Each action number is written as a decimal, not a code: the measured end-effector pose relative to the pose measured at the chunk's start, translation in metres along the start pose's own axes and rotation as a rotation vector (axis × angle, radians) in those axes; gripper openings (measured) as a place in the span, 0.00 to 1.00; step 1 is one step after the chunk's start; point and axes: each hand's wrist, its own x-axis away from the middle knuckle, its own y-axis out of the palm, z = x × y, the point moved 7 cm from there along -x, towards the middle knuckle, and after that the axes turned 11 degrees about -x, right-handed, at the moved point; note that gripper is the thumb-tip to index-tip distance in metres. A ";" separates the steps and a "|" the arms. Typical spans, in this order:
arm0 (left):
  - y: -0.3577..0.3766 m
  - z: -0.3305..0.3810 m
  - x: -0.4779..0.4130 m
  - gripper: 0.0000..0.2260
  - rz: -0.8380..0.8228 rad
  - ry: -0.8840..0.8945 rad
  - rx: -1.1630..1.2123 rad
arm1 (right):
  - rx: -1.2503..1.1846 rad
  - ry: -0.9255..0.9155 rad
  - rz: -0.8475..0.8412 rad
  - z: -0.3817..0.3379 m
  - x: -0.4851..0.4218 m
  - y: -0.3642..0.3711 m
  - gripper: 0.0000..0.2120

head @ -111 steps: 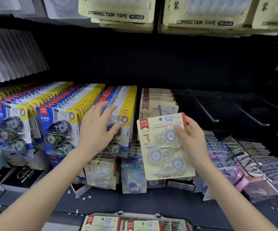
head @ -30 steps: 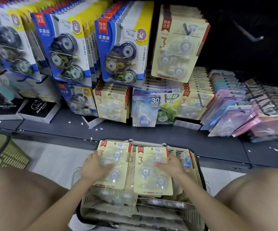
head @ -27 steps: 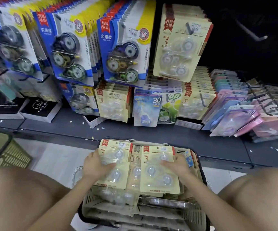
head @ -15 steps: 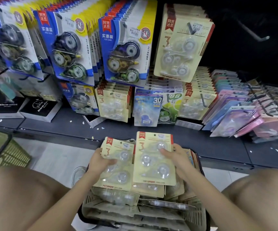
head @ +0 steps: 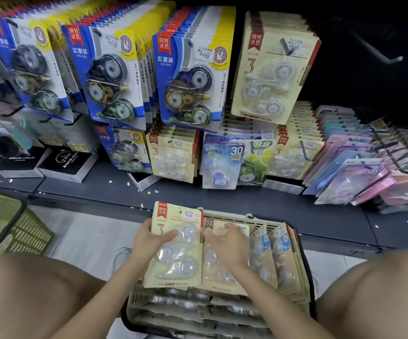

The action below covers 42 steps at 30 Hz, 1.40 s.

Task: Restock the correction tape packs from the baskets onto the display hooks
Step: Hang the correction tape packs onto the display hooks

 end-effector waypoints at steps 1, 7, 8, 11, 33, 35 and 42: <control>-0.005 0.002 0.000 0.17 0.030 0.006 0.011 | 0.020 0.049 0.092 0.010 -0.006 -0.012 0.37; -0.029 0.027 0.003 0.18 0.125 0.115 -0.051 | -0.046 0.294 0.026 0.051 -0.034 -0.016 0.43; -0.031 0.032 0.004 0.17 0.135 0.137 -0.071 | -0.045 0.291 0.015 0.051 -0.034 -0.015 0.42; -0.037 0.050 0.008 0.18 0.169 0.208 -0.186 | -0.196 0.265 0.030 0.050 -0.036 -0.019 0.39; -0.042 0.282 0.097 0.23 0.237 0.852 -0.320 | -0.551 -0.769 0.508 -0.166 0.014 -0.288 0.26; -0.050 0.301 0.101 0.23 0.261 0.884 -0.266 | -0.590 -0.785 0.496 -0.183 0.011 -0.298 0.26; -0.069 0.360 0.108 0.22 0.360 0.968 -0.076 | -0.868 -0.690 0.307 -0.215 -0.022 -0.296 0.24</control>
